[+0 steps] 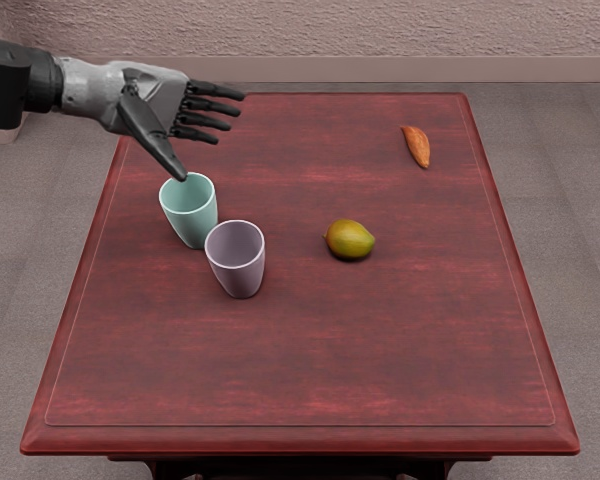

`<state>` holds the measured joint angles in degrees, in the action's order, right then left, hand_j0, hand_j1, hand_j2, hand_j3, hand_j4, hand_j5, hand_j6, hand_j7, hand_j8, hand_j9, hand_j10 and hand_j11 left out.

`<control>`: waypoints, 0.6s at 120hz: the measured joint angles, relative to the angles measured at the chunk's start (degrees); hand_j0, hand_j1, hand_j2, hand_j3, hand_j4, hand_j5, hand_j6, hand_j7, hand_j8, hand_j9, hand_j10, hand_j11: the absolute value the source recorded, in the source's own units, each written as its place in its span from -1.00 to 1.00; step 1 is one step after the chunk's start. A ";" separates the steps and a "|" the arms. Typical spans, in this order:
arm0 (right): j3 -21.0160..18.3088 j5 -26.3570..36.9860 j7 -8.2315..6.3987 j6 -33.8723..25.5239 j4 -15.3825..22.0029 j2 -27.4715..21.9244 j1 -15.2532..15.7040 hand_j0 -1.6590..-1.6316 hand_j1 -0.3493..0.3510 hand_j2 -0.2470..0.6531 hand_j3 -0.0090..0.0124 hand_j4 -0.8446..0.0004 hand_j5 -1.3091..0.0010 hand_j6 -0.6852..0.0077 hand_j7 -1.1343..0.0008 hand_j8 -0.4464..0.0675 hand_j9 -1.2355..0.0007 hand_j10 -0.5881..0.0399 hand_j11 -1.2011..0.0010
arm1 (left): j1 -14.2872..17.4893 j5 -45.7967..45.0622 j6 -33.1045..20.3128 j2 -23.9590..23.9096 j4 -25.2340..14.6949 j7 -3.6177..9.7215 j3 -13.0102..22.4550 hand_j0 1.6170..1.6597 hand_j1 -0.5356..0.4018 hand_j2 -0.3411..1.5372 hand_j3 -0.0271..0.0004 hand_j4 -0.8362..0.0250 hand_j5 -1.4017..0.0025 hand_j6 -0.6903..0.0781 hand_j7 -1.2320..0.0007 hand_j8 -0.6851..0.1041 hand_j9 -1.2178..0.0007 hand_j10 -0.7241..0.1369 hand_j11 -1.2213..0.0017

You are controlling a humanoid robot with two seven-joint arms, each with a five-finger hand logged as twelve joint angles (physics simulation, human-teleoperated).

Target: Pick up cup and place in cup with left hand

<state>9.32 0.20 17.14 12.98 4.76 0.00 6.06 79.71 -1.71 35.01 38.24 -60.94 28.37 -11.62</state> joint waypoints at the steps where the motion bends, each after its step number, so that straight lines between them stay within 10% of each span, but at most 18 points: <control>1: -0.01 0.01 0.00 0.00 -0.01 0.00 0.00 -0.93 -1.00 -0.45 -0.16 1.00 1.00 0.98 1.00 0.74 1.00 0.87 1.00 | -0.04 0.15 0.00 -0.20 0.00 0.00 0.01 0.92 0.88 -0.64 0.97 0.94 0.99 0.79 1.00 0.73 1.00 0.68 0.99; 51: 0.01 -0.02 -0.01 -0.13 -0.20 0.00 -0.16 -0.93 -1.00 -0.45 -0.16 1.00 1.00 0.98 1.00 0.74 1.00 0.87 1.00 | 0.06 14.44 -0.50 -2.76 -0.32 1.11 0.45 0.92 0.88 -0.64 0.97 0.93 0.99 0.79 0.99 0.73 0.99 0.68 0.99; 72: 0.01 -0.02 -0.01 -0.13 -0.20 0.00 -0.17 -0.93 -1.00 -0.45 -0.16 1.00 1.00 0.98 1.00 0.74 1.00 0.87 1.00 | 7.41 18.72 -13.44 -4.31 -10.78 1.34 8.34 0.92 0.88 -0.64 0.97 0.93 0.99 0.79 0.99 0.73 0.99 0.67 0.99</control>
<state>9.32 0.17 17.14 12.85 4.56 0.00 5.89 87.12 17.02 21.57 33.93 -71.72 29.71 -3.29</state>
